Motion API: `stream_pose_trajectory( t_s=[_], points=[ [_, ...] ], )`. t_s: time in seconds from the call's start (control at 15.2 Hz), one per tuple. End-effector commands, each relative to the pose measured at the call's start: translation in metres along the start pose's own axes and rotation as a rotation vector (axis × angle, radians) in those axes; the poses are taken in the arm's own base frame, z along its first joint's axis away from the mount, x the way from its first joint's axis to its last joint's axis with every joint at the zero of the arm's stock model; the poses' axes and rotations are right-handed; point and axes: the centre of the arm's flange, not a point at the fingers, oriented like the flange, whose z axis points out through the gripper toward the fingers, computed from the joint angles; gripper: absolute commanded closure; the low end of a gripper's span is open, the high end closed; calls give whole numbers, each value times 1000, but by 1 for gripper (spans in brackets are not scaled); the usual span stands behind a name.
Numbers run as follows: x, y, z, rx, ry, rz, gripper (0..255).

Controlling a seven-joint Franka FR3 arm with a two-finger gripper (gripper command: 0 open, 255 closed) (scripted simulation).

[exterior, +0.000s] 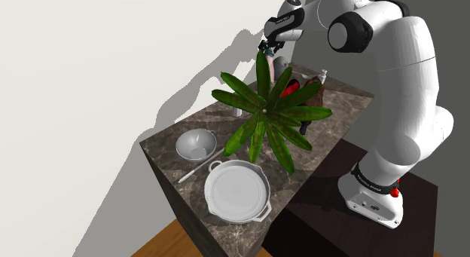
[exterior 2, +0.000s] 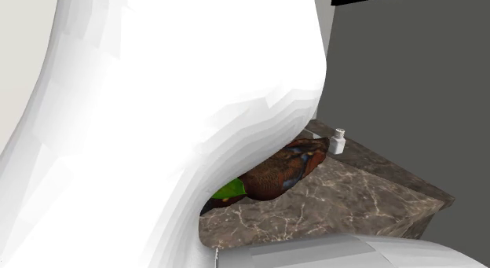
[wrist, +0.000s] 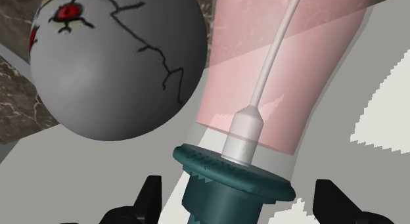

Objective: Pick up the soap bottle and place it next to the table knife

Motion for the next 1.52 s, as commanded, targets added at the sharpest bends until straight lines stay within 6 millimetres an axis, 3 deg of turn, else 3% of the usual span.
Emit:
stream_pose_trajectory(
  t_s=[0.0,0.2,0.26,0.86,1.45],
  points=[
    [0,0,0,0,0,0,0],
    [0,0,0,0,0,0,0],
    [0,0,0,0,0,0,255],
    [0,0,0,0,0,0,255],
    [22,0,-42,0,0,0,255]
  ],
)
